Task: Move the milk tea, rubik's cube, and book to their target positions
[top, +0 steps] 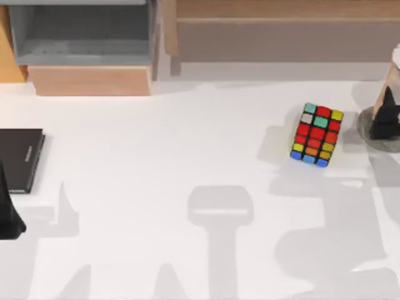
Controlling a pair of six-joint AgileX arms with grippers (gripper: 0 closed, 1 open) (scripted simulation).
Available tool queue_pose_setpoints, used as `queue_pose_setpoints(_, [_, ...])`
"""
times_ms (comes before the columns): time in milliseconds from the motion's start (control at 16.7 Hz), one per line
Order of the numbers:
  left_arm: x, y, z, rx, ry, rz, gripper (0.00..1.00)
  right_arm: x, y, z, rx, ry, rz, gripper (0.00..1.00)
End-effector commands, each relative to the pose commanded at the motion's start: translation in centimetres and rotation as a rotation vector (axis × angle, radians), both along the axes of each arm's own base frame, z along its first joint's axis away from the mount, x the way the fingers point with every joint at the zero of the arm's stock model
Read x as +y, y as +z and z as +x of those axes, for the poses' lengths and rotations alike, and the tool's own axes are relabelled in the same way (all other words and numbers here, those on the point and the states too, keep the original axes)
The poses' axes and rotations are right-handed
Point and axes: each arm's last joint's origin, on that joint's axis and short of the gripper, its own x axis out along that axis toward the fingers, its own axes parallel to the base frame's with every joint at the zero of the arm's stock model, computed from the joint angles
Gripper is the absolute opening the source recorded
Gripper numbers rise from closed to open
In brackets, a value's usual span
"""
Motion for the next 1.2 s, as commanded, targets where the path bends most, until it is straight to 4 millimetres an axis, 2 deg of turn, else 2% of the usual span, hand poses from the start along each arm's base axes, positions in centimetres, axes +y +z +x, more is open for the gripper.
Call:
queue_pose_setpoints(240, [0.0, 0.0, 0.0, 0.0, 0.0, 0.0, 1.0, 0.0, 0.8, -0.5, 0.022, 0.0, -0.002, 1.0])
queue_pose_setpoints(540, [0.0, 0.0, 0.0, 0.0, 0.0, 0.0, 1.0, 0.0, 4.5, -1.6, -0.009, -0.002, 0.0, 1.0])
queue_pose_setpoints(840, [0.0, 0.0, 0.0, 0.0, 0.0, 0.0, 1.0, 0.0, 5.0, -2.0, 0.0, 0.0, 0.0, 1.0])
queue_pose_setpoints(1020, [0.0, 0.0, 0.0, 0.0, 0.0, 0.0, 1.0, 0.0, 5.3, -1.7, -0.011, -0.003, 0.007, 1.0])
queue_pose_setpoints(1200, [0.0, 0.0, 0.0, 0.0, 0.0, 0.0, 1.0, 0.3, 7.3, 0.1, -0.041, -0.006, 0.066, 1.0])
